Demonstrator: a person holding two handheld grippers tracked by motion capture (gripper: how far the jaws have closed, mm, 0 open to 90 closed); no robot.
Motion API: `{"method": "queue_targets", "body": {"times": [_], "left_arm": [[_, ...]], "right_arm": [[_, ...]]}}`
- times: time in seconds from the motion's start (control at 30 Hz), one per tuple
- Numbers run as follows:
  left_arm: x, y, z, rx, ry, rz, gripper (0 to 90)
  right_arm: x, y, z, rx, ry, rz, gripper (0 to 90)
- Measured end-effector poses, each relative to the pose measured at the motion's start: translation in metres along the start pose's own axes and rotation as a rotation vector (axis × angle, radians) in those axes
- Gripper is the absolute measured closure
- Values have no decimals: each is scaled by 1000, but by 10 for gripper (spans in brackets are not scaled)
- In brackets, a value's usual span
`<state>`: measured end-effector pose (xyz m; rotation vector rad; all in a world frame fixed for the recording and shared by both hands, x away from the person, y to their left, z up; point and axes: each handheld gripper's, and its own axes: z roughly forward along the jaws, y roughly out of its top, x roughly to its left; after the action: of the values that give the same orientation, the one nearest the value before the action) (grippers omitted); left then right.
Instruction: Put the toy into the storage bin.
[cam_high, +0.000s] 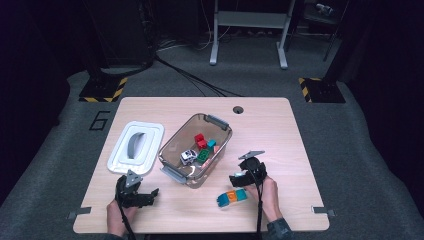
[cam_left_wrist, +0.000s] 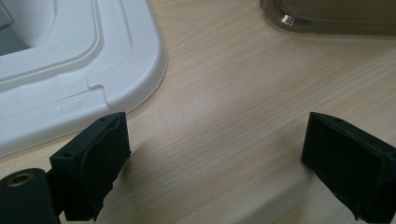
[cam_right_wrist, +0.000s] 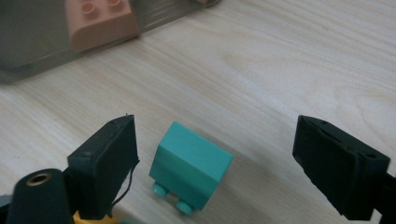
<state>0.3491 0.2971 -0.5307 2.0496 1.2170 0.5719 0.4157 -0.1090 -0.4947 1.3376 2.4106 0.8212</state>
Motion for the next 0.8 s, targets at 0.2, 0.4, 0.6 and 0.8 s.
{"method": "queue_targets", "body": {"times": [0.2,0.4,0.6,0.8], "left_arm": [[0,0,0,3,-3,1,75],[0,0,-1,5,-5,-1,75],[0,0,-1,6,-6,2,75],[0,0,-1,7,-6,2,74]], "right_arm": [[-2,0,2,11,-25,9,150],[-5,-5,2,28,-50,24,183],[-14,-12,-4,32,-76,49,269],[-15,-15,-8,24,-76,45,386]]}}
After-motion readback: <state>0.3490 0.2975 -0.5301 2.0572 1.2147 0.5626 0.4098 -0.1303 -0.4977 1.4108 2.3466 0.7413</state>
